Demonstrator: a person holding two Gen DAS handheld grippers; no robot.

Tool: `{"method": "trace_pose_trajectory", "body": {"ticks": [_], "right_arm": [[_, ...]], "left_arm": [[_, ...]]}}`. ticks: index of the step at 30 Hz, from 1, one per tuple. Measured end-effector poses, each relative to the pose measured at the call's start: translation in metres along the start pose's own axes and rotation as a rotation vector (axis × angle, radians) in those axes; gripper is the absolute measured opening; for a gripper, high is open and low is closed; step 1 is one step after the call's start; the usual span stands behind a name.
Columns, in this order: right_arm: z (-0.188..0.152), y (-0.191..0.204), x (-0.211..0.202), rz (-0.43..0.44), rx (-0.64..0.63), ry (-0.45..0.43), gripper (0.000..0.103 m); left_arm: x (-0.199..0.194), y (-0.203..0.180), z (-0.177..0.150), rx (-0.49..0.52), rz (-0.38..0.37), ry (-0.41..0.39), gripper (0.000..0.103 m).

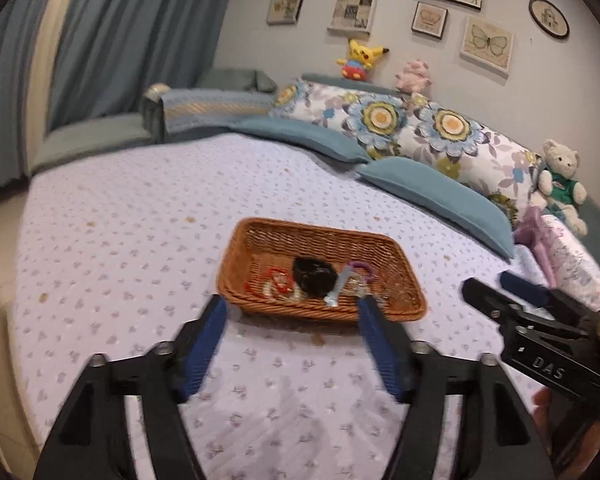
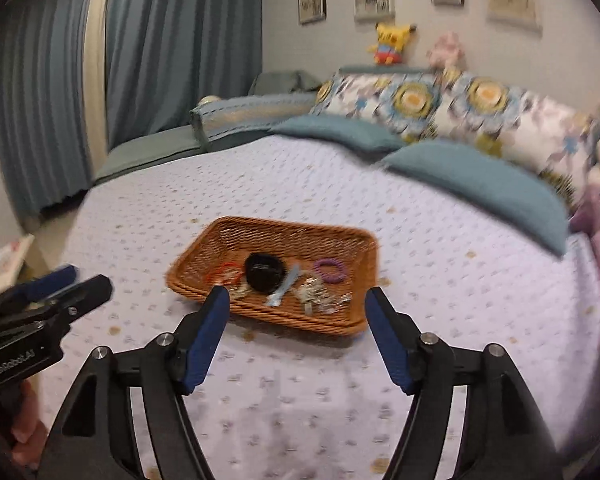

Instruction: Organize jewelry

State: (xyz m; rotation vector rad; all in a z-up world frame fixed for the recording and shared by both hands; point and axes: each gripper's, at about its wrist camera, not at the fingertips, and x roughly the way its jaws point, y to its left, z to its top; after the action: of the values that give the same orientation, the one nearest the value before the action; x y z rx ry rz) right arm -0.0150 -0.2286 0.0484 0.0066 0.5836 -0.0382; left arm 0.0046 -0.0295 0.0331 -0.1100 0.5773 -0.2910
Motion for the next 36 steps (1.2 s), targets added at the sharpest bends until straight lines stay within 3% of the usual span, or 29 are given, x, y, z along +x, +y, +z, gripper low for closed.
{"method": "trace_pose_trajectory", "body": {"ticks": [3, 17, 26, 36], "right_arm": [[-0.007, 0.005, 0.000, -0.039, -0.024, -0.019, 0.072], [-0.015, 0.000, 0.027, -0.020, 0.012, 0.053, 0.072], [-0.018, -0.024, 0.039, 0.001, 0.117, 0.110, 0.072], [-0.017, -0.015, 0.034, -0.037, 0.075, 0.083, 0.072]], "left_arm": [[-0.001, -0.002, -0.006, 0.024, 0.031, 0.003, 0.076], [0.013, -0.002, -0.011, 0.046, 0.121, 0.007, 0.076], [0.015, -0.008, -0.015, 0.076, 0.122, 0.015, 0.076], [0.019, -0.005, -0.016, 0.058, 0.118, 0.031, 0.076]]}}
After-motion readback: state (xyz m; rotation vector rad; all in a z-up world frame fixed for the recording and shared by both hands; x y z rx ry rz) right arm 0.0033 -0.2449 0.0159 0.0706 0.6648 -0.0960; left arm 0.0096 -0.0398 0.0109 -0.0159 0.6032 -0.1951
